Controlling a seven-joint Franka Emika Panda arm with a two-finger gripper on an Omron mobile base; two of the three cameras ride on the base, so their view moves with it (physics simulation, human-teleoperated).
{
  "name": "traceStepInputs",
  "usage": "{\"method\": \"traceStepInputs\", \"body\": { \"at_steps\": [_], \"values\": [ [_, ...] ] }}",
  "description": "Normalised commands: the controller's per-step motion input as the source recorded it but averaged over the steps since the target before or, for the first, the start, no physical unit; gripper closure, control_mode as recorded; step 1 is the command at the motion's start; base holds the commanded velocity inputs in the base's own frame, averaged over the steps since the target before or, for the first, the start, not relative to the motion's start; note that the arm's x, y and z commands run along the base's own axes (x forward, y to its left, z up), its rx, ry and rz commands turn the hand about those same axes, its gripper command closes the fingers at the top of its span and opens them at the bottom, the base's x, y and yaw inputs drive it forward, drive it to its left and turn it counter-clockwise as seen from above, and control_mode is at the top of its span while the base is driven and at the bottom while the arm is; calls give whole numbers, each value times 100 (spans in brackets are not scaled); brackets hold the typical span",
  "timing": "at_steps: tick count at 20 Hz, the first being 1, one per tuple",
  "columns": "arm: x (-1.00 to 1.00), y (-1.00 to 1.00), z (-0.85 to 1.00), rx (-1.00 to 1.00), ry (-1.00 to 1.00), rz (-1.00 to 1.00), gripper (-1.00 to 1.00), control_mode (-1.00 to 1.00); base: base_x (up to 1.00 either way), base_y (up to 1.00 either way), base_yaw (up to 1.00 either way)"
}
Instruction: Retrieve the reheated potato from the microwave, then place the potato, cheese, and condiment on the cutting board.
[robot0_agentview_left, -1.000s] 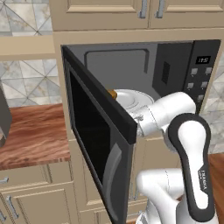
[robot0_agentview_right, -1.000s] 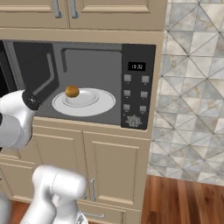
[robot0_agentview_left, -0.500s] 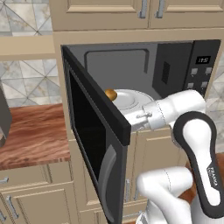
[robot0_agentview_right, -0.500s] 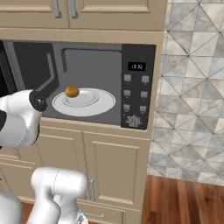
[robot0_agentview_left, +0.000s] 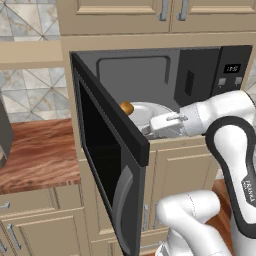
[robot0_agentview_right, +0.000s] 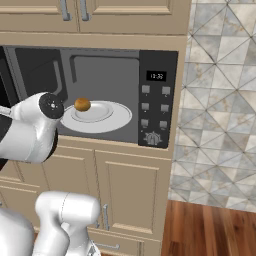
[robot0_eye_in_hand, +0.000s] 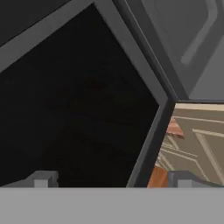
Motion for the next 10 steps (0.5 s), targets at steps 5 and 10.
{"method": "traceStepInputs", "body": {
  "at_steps": [5, 10],
  "values": [
    [35, -23, 0, -25, -5, -37, -100, -100, 0, 0, 0],
    [45, -26, -6, -18, -5, -29, -100, -100, 0, 0, 0]
  ]
}}
